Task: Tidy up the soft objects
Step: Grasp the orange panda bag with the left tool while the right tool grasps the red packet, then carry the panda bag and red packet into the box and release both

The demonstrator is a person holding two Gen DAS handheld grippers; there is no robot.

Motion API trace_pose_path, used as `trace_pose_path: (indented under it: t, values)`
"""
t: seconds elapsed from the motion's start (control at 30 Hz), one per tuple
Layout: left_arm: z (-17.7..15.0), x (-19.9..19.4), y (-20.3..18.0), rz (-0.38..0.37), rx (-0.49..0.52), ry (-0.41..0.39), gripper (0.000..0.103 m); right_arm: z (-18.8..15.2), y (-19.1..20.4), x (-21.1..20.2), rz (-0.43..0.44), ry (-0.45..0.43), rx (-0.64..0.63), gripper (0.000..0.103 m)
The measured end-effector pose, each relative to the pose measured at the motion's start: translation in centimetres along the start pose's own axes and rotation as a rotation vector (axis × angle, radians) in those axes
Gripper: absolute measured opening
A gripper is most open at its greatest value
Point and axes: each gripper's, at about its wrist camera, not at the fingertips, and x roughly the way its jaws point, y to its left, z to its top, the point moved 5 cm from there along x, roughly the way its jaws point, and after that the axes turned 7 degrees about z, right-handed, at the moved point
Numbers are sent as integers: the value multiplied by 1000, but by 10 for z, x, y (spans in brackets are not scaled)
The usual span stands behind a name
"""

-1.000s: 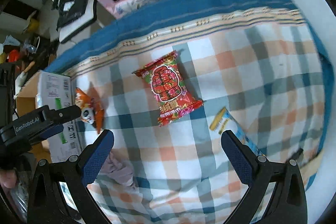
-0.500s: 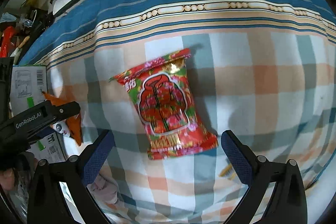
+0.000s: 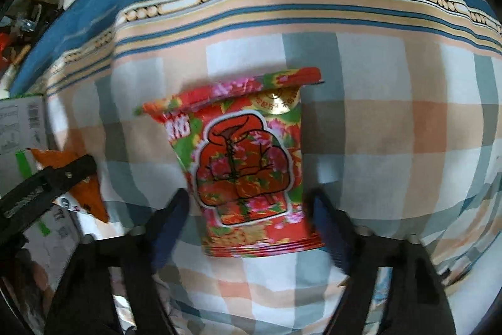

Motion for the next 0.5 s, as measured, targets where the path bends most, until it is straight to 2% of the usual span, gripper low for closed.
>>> trace_pose_path:
  t: [0.03,0.13,0.5]
  values:
    - [-1,-1,-3,1,11,-8,56,-1,-2,1,-14,-1,-2,62]
    - [-6,-1,-6,10,29,-24,53,-3,-1,2,-36,-2,-9,58]
    - [-19,-7,-2,-26,58,-29,49,-17,17,-6,-84,-16,-13,52]
